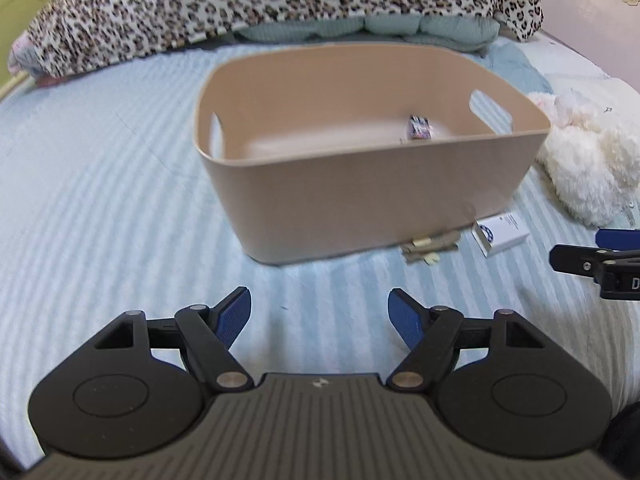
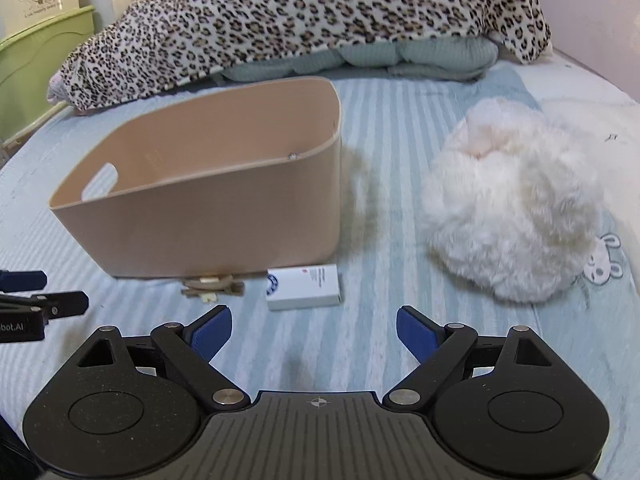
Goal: Organize objects
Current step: 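Withdraw both tools toward the keychain and white medicine box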
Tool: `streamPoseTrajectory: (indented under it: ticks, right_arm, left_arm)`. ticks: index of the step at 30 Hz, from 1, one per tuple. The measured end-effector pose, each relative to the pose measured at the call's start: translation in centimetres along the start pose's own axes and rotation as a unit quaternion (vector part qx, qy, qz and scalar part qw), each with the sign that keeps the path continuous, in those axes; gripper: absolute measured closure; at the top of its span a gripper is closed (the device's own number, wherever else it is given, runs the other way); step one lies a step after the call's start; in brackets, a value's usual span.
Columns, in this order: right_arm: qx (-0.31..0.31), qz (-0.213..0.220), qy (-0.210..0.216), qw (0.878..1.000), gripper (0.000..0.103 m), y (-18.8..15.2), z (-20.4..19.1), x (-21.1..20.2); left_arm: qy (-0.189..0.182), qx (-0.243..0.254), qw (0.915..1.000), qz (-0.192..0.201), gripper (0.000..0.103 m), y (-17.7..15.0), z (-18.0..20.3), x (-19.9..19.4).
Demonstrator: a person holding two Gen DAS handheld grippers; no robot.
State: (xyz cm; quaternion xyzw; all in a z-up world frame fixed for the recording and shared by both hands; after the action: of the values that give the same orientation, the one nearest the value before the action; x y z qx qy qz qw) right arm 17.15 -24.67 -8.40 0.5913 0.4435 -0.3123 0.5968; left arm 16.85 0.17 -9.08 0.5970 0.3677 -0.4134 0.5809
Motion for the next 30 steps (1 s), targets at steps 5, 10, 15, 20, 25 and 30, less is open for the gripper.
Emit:
streamPoseTrajectory:
  ticks: [5,10,15,20,25,30]
  right_arm:
    - [0.003,-0.012,-0.003,1.0,0.012,-0.1,0.6,1.8]
    - [0.005,-0.02,-0.007,1.0,0.012,-0.1,1.3,3.7]
    - [0.018,-0.026,-0.003,0.999,0.012,0.1,2.2,5.4]
    - [0.028,-0.022,-0.002,0.999,0.012,0.4,3.0,6.6]
    - [0.031,-0.014,-0.007,0.999,0.012,0.5,3.4,7.0]
    - [0.038,-0.011,-0.007,0.999,0.012,0.8,4.1,7.4]
  left_arm:
    - [-0.011,-0.007,0.9998,-0.015,0.027,-0.1,1.5,2.3]
    - [-0.025,-0.022,0.9992,-0.02,0.027,0.7,2.9,4.1]
    - [-0.043,-0.021,0.9988,-0.007,0.027,2.0,4.7,5.1]
    - [-0.052,-0.016,0.9985,-0.005,0.027,2.9,6.6,6.2]
    - [-0.049,-0.03,0.9983,-0.006,0.027,3.3,7.9,7.4]
    - [-0.039,-0.052,0.9979,-0.001,0.026,3.8,8.0,8.1]
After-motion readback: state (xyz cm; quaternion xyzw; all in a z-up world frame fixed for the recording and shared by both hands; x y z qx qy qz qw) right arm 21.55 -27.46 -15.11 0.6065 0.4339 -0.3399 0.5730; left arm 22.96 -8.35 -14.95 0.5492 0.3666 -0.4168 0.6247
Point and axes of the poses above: each gripper's, at about its wrist camera, not at the fingertips, and x roughly the way its jaws point, z to its right, y to its top, the point moved 7 cm from there along x, roughly the way its jaws point, and after that the axes turned 15 degrees about -z, right-handed, at the moved point
